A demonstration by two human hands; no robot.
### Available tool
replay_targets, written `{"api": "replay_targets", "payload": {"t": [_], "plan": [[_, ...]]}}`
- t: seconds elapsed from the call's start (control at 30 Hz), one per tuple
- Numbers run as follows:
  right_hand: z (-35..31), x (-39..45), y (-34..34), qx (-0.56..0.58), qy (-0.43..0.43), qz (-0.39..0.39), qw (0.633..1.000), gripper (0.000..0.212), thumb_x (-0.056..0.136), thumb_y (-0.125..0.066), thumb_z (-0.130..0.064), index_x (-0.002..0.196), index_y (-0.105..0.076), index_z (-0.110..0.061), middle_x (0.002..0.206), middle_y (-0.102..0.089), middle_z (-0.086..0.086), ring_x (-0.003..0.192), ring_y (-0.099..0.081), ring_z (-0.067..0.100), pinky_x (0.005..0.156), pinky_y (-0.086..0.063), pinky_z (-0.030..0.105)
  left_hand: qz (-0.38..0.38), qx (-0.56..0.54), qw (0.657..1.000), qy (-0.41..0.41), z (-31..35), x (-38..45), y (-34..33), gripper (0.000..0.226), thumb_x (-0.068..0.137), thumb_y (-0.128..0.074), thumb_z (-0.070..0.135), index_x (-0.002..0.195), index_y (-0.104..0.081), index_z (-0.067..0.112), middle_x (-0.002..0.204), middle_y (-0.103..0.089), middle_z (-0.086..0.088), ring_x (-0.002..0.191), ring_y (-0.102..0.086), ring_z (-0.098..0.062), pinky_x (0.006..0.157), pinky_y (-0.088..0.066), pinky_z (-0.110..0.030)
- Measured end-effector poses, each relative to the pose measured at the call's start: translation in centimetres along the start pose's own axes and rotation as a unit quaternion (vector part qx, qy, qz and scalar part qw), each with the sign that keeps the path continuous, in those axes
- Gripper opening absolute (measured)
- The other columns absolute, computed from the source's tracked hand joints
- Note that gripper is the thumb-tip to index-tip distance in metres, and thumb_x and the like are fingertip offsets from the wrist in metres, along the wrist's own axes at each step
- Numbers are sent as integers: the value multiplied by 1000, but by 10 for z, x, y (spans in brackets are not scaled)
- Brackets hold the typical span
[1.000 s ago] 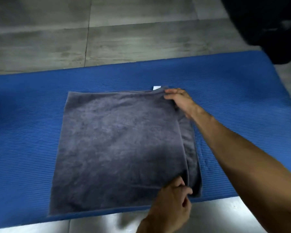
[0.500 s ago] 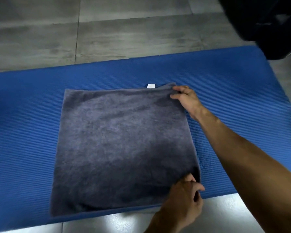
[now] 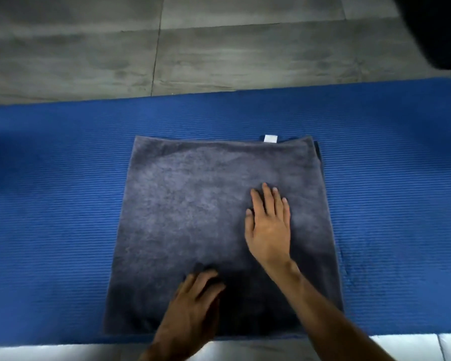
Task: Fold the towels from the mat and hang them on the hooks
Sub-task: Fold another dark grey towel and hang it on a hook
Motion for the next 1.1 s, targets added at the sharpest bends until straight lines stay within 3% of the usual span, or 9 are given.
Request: {"api": "replay_targets", "payload": {"t": [0.1,0.17,0.33,0.43,0.53,0.7,0.8,0.93,1.1], "plan": [[4,-6,-9,-84,2,-30,996,54,100,-33,-37,151,-32,-19,159,-27,8,147,-23,30,120,-15,49,35,3,999,-19,-20,33,32,27,88,-52,25,110,-65,19,122,-57,2,104,-60,-22,93,-47,-31],[2,-3,-10,-98,-3,-44,994,57,99,-33,-40,153,-28,-21,161,-23,7,148,-19,30,120,-13,50,27,44,999,10,-42,78,43,37,91,-45,28,124,-61,18,136,-53,-2,116,-56,-25,99,-45,-38],[3,-3,-9,-105,-5,-47,993,59,98,-35,-42,153,-29,-21,161,-22,7,148,-18,30,120,-15,50,-77,127,979,143,-114,192,62,63,91,-28,44,152,-22,29,161,-11,-5,147,-13,-30,116,-17,-56],[2,1,-11,-115,-5,-49,992,60,97,-35,-43,152,-31,-21,161,-22,7,149,-17,30,120,-14,50,-153,131,956,212,-160,227,77,56,100,-25,49,150,-1,45,161,14,6,147,15,-26,116,4,-56],[2,4,-12,-119,-5,-50,992,60,97,-34,-44,152,-31,-20,161,-22,7,148,-18,31,119,-16,51,-205,111,947,220,-171,232,85,55,99,-20,57,147,6,51,158,25,7,144,26,-23,116,13,-53],[0,5,-10,-125,0,-45,991,59,97,-33,-44,152,-32,-20,160,-24,8,147,-21,32,119,-16,52,-25,114,973,199,-148,181,86,58,100,-22,52,154,-11,33,162,0,-6,149,3,-30,119,-1,-51],[0,5,-10,-133,0,-49,990,59,97,-34,-44,152,-30,-20,160,-23,8,147,-20,33,119,-14,52,-20,123,979,163,-129,98,63,58,98,-25,48,152,-23,27,162,-11,-6,149,-7,-28,118,-13,-52],[-2,5,-11,-131,-5,-55,990,61,97,-34,-44,153,-27,-22,161,-21,7,147,-19,32,120,-11,51,-7,138,965,224,-123,-10,48,59,99,-20,49,148,-35,20,158,-23,-9,147,-19,-29,116,-19,-50],[-3,4,-11,-134,2,-84,987,64,99,-29,-51,155,-18,-22,163,-14,8,148,-13,33,120,-7,52,-6,122,958,259,-124,-56,48,65,98,-12,55,148,-35,19,158,-24,-10,144,-22,-31,115,-17,-47]]}}
Point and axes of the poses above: each hand's wrist, its own x-axis towards the middle knuckle, its own y-axis out of the back of the hand, z = x × y, the point moved 6 cm from there along x, towards the middle knuckle
